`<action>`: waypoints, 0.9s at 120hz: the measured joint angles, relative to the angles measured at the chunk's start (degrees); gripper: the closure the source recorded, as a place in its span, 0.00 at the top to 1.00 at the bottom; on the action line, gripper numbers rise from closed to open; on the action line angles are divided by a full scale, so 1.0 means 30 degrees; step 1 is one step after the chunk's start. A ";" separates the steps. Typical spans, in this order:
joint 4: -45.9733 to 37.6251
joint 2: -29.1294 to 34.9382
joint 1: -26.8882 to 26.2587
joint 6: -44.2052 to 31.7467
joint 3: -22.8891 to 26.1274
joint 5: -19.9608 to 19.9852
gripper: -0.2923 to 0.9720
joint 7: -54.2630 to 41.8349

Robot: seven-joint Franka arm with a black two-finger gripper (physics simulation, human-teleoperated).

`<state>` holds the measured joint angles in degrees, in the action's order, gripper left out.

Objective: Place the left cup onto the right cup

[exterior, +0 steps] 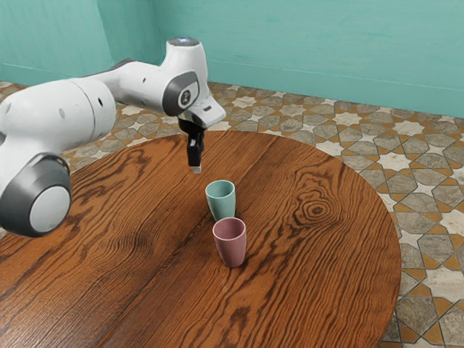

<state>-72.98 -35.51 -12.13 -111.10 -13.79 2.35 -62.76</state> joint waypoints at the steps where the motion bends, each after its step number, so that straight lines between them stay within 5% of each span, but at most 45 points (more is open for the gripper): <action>1: 0.0000 -0.0007 -0.0030 -0.0033 0.0000 0.0000 0.77 -0.0002; 108: -0.0438 -0.1061 -0.0416 -0.2708 0.0000 -0.0007 0.77 -0.0421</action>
<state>-74.29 -38.69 -13.38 -119.23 -13.79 2.33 -64.02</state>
